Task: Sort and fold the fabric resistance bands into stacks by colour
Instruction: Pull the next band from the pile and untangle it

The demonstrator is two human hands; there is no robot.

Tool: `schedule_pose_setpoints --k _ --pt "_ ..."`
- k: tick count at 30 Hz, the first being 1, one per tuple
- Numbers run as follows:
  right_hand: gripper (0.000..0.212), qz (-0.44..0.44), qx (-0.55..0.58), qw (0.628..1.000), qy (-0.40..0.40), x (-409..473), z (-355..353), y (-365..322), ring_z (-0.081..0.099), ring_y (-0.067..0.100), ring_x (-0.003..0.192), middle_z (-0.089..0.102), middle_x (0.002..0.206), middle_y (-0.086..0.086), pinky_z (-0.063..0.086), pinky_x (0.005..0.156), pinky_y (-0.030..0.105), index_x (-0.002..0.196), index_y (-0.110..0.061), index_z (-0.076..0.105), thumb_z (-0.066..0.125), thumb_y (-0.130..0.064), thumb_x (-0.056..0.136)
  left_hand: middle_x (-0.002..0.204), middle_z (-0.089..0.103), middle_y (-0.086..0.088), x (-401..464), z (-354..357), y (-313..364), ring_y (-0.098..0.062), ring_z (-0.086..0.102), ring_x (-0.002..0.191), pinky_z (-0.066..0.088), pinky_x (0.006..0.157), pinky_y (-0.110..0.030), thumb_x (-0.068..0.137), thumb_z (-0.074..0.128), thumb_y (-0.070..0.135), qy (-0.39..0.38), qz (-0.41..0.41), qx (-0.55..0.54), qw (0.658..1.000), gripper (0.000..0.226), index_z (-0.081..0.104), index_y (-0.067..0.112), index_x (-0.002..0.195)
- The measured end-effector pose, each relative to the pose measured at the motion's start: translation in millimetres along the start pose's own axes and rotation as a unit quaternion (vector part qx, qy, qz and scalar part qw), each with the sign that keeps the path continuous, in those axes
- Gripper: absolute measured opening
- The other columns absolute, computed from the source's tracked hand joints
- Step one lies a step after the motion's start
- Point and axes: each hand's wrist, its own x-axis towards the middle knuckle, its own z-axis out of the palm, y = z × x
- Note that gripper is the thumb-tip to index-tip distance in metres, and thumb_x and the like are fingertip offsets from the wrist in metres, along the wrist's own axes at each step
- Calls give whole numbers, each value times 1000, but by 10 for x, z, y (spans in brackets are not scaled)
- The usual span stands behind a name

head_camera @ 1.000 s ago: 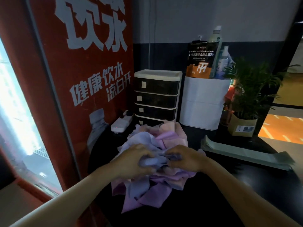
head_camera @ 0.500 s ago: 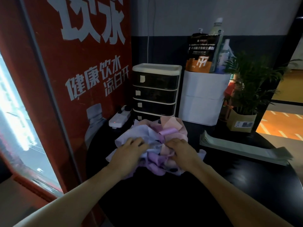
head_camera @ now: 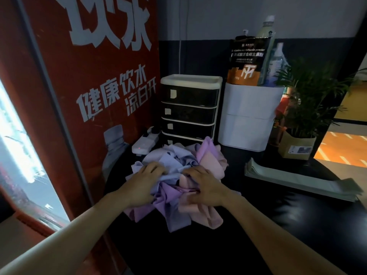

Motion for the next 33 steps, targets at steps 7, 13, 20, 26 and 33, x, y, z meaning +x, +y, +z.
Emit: schedule_pose_setpoints --k 7,13,20,26,33 --pt "63 61 45 997 -19 -209 -367 -127 32 9 127 37 135 -10 27 105 23 141 -25 37 65 -25 85 132 39 7 -44 -352 18 -7 36 125 34 103 -24 64 58 38 -87 24 -129 988 71 44 22 133" --pt "34 92 -29 985 146 -96 -462 -39 55 22 107 57 118 3 41 90 34 119 -15 56 61 -28 88 113 54 6 63 -329 147 -7 54 99 43 86 -25 73 56 59 165 -52 -178 969 56 58 24 116" --pt "15 94 -2 983 154 31 -426 33 57 29 84 59 94 11 29 64 23 100 -2 62 56 -6 87 119 51 -1 258 -165 329 -18 49 112 42 95 -36 80 71 34 166 -27 -140 976 45 57 18 120" --pt "25 75 117 929 343 198 -949 -261 56 15 80 66 89 6 42 70 20 97 -2 71 52 6 83 122 47 -3 396 -394 319 -16 47 112 43 91 -30 84 68 29 212 -40 -154 964 44 54 13 123" --pt "21 59 242 891 379 325 -1338 -417 64 25 91 64 96 8 57 81 36 101 -7 68 52 1 90 113 43 7 628 -650 499 -9 49 103 43 90 -24 81 71 30 237 -26 -199 950 49 52 18 125"
